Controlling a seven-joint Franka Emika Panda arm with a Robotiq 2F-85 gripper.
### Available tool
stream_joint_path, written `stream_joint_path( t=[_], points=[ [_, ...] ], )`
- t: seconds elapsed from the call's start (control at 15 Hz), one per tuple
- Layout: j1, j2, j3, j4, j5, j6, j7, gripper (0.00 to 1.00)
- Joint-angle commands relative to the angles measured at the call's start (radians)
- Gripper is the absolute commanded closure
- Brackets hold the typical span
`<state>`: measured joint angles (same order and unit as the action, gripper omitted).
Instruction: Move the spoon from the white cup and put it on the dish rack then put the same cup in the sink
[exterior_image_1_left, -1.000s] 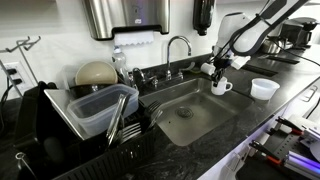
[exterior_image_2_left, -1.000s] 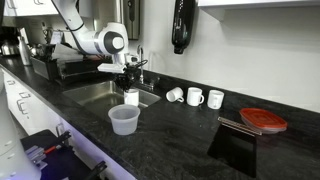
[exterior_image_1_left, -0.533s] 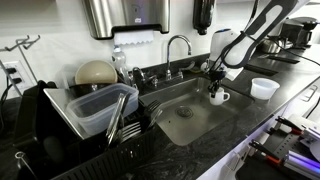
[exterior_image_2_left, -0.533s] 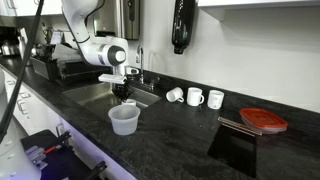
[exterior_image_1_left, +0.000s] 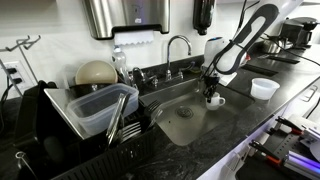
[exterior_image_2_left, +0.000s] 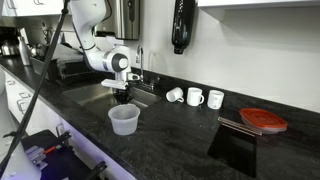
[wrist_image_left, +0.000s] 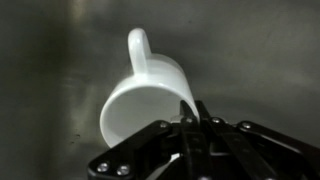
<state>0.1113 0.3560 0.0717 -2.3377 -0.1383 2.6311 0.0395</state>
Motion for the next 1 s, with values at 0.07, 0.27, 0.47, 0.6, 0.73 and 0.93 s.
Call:
stream_joint_path(
  t=[0.07,0.27,0.47,0.6,0.73,0.93],
  points=[
    [0.004,0.069,0.007,0.056,0.047,0.009,0.013,0.98],
    [0.004,0.098,0.012,0.09,0.074,0.013,0.021,0.98],
    [0.007,0.093,0.008,0.113,0.08,0.003,0.024,0.67],
    [0.011,0.083,0.0,0.117,0.073,0.002,0.032,0.54],
    [0.01,0.065,-0.004,0.112,0.072,0.002,0.039,0.4],
    [0.016,-0.008,-0.029,0.077,0.046,-0.005,0.054,0.2]
  ],
)
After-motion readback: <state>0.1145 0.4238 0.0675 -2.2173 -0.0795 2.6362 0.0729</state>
